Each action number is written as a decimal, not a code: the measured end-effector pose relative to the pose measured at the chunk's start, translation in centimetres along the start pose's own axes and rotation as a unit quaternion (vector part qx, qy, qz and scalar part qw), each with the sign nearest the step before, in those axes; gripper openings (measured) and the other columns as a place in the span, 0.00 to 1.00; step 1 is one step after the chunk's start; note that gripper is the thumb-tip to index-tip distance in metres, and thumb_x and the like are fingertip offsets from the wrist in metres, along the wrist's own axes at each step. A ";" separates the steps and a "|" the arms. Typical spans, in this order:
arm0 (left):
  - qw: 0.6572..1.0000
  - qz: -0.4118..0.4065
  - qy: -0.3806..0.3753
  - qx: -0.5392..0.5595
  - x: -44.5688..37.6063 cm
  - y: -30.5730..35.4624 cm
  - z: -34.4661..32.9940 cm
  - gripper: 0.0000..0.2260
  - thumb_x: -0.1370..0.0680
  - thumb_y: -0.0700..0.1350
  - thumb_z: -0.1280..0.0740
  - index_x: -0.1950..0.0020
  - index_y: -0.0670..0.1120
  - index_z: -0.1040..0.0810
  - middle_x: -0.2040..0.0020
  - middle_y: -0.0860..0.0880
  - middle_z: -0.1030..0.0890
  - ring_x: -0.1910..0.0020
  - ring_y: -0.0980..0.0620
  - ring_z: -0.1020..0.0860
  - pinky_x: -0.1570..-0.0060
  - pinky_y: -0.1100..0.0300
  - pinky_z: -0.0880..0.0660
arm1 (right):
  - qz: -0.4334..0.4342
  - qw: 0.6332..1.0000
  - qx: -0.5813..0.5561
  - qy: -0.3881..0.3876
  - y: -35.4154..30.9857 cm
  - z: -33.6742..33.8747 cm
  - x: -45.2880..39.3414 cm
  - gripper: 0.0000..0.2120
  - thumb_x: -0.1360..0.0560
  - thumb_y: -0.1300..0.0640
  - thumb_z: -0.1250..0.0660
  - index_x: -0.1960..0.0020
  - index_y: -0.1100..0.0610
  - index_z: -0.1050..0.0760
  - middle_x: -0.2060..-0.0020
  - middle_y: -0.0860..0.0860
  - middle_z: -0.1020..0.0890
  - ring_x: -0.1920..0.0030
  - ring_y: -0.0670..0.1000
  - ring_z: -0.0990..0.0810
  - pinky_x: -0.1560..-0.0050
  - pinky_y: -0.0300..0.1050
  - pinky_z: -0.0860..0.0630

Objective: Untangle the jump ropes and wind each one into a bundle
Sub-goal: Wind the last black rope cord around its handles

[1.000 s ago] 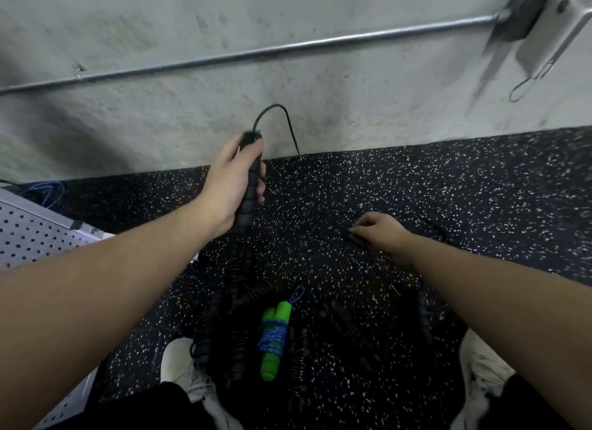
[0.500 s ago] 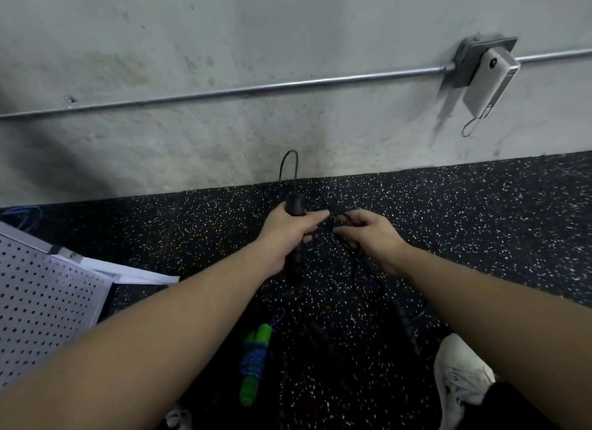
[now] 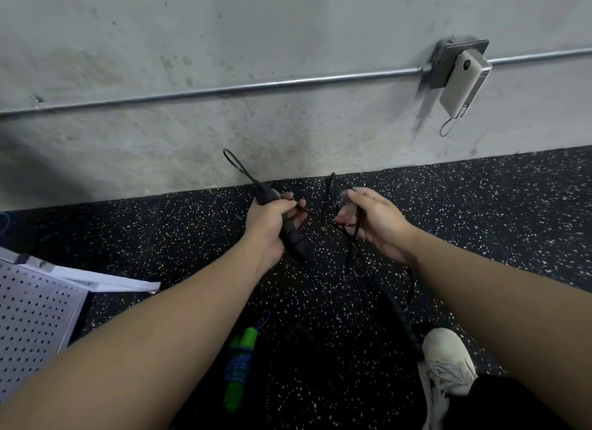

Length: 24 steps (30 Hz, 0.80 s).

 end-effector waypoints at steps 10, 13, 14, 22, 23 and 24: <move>0.993 -0.098 -0.027 -0.054 1.9 4.2 -0.8 0.12 0.22 0.25 0.38 0.53 0.43 0.29 0.56 0.46 0.20 0.54 0.44 0.15 0.48 0.52 0.17 | 0.041 0.992 0.090 0.084 -3.2 1.7 1.4 0.09 0.18 0.53 0.36 0.41 0.54 0.21 0.68 0.50 0.19 0.69 0.48 0.27 0.69 0.39 0.28; 0.990 -0.101 -0.039 -0.087 3.1 3.9 -1.8 0.09 0.21 0.29 0.34 0.53 0.42 0.27 0.55 0.45 0.17 0.49 0.44 0.14 0.40 0.50 0.19 | 0.050 0.993 0.075 0.075 -4.0 1.5 2.3 0.08 0.18 0.54 0.36 0.45 0.54 0.19 0.67 0.49 0.21 0.70 0.46 0.28 0.70 0.39 0.27; 0.987 -0.101 -0.040 -0.115 3.4 3.6 -2.1 0.06 0.21 0.32 0.32 0.52 0.42 0.25 0.54 0.45 0.15 0.48 0.46 0.14 0.39 0.50 0.20 | 0.052 0.993 0.073 0.070 -4.2 1.3 2.5 0.08 0.18 0.54 0.36 0.46 0.53 0.18 0.67 0.49 0.21 0.70 0.45 0.28 0.69 0.39 0.26; 0.995 -0.047 0.015 -0.086 3.4 1.1 -4.2 0.11 0.15 0.49 0.44 0.40 0.45 0.29 0.54 0.49 0.23 0.50 0.48 0.24 0.45 0.52 0.28 | 0.032 0.992 0.118 0.032 -3.8 -0.1 2.8 0.15 0.19 0.56 0.42 0.46 0.56 0.17 0.67 0.47 0.22 0.68 0.45 0.29 0.69 0.39 0.29; 0.994 -0.058 0.024 -0.088 3.3 0.9 -4.3 0.10 0.15 0.48 0.44 0.36 0.45 0.31 0.52 0.50 0.25 0.51 0.52 0.25 0.44 0.54 0.32 | 0.034 0.990 0.137 0.024 -3.7 -0.3 2.8 0.15 0.19 0.56 0.42 0.46 0.55 0.16 0.66 0.47 0.22 0.67 0.45 0.28 0.68 0.39 0.28; 0.994 -0.066 0.026 -0.078 3.2 0.8 -4.4 0.10 0.14 0.47 0.43 0.35 0.46 0.33 0.50 0.52 0.26 0.50 0.56 0.26 0.42 0.55 0.34 | 0.032 0.988 0.149 0.015 -3.6 -0.5 2.9 0.14 0.19 0.56 0.41 0.46 0.55 0.16 0.65 0.47 0.22 0.67 0.46 0.27 0.67 0.39 0.27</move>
Point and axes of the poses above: each hand's wrist, its own x-axis away from the middle knuckle, its own z-axis out of the back of the hand, y = z × x, the point moved 2 cm from there along -x, towards the middle knuckle
